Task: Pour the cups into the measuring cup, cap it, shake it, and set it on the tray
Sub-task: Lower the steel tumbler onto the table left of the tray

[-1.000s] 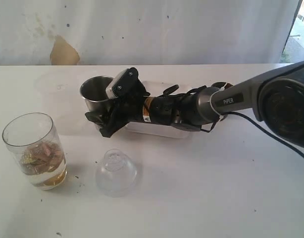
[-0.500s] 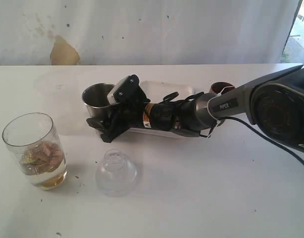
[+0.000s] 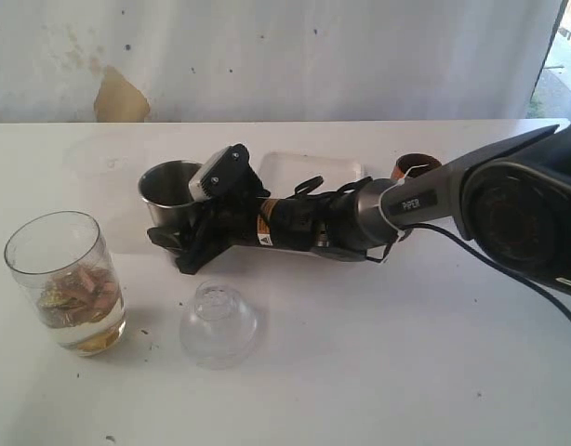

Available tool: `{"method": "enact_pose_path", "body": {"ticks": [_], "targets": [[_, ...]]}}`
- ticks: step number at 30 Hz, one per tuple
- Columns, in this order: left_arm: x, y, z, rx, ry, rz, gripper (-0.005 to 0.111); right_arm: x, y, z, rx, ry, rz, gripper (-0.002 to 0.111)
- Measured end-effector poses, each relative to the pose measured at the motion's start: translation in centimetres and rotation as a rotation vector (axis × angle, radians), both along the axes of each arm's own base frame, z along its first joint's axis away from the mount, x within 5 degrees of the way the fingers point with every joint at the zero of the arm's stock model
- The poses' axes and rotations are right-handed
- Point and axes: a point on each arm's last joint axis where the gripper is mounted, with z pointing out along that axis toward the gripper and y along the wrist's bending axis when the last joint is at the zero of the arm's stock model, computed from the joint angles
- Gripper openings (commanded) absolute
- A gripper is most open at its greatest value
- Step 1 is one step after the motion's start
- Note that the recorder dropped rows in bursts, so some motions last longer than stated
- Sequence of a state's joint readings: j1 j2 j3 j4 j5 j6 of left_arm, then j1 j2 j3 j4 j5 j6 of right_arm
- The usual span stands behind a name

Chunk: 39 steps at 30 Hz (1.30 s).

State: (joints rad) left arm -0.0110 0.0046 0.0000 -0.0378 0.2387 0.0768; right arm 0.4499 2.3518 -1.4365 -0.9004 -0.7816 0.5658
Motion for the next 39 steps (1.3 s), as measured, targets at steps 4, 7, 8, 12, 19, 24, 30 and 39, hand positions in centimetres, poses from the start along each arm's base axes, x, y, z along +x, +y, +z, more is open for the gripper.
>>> {"method": "enact_pose_path", "body": {"ticks": [4,7,8,12,19,24,30,39], "targets": [[0.00,0.00,0.00,0.000,0.000,0.000,0.000,0.01,-0.01,-0.02,-0.006,-0.007,0.001,0.000],[0.00,0.00,0.00,0.000,0.000,0.000,0.000,0.02,-0.02,-0.04,-0.008,-0.006,-0.001,0.002],[0.00,0.00,0.00,0.000,0.000,0.000,0.000,0.02,-0.03,-0.05,-0.009,-0.005,-0.001,0.006],[0.00,0.00,0.00,0.000,0.000,0.000,0.000,0.05,-0.06,-0.12,-0.017,-0.002,-0.006,0.033],[0.00,0.00,0.00,0.000,0.000,0.000,0.000,0.09,-0.11,-0.20,-0.021,0.009,-0.015,0.082],[0.00,0.00,0.00,0.000,0.000,0.000,0.000,0.26,-0.12,-0.12,-0.023,0.015,-0.025,0.084],[0.00,0.00,0.00,0.000,0.000,0.000,0.000,0.31,-0.19,-0.25,-0.036,0.021,-0.035,0.084],[0.00,0.00,0.00,0.000,0.000,0.000,0.000,0.37,-0.22,0.53,-0.036,0.008,-0.040,0.084]]}}
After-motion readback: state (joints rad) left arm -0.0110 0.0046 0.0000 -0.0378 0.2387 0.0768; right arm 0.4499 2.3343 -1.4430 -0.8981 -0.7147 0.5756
